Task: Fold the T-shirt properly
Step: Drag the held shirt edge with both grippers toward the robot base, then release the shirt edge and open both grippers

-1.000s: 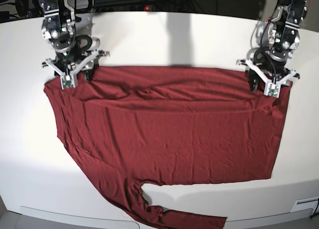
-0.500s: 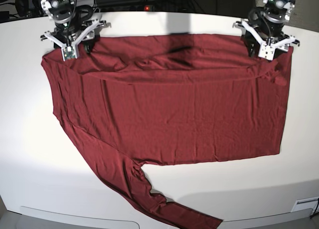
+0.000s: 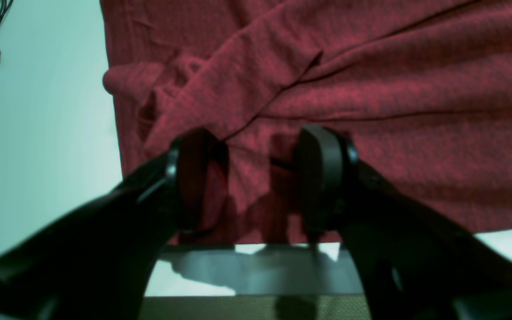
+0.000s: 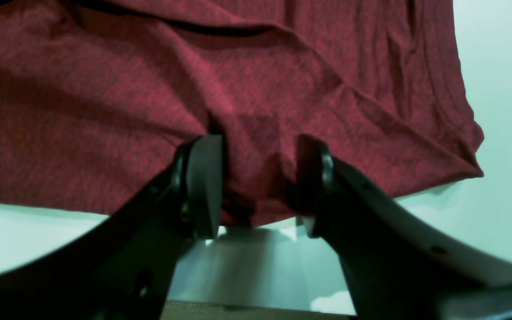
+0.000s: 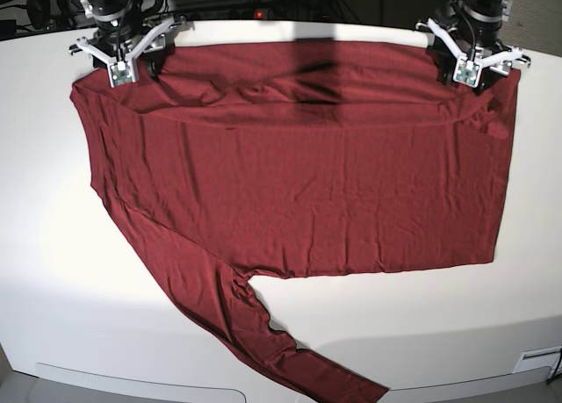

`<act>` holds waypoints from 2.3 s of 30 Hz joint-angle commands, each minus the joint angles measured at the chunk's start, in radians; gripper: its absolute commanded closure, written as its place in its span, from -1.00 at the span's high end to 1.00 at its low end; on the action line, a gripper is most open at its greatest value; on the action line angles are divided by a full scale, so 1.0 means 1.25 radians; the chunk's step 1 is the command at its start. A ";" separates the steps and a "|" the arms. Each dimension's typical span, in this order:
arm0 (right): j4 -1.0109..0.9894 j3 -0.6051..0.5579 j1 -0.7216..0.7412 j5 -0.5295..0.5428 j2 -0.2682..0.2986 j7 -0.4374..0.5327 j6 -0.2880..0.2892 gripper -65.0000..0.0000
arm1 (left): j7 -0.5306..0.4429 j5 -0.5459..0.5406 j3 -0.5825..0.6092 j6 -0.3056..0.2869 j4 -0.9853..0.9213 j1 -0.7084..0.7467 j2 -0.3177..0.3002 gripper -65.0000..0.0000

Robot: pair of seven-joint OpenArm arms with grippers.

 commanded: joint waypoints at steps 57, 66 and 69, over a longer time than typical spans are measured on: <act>0.067 0.011 -0.015 -0.048 0.096 -0.129 0.000 -0.15 | 0.218 0.139 0.008 0.011 0.193 0.042 -0.005 0.02; 0.064 0.023 -0.013 -0.056 0.124 -0.125 -0.002 -0.15 | 0.217 0.138 -0.084 0.010 0.193 0.042 -0.005 0.02; 0.064 0.027 0.000 -0.052 0.123 -0.125 -0.002 -0.15 | 0.211 0.138 -0.107 0.010 0.193 0.042 -0.005 0.02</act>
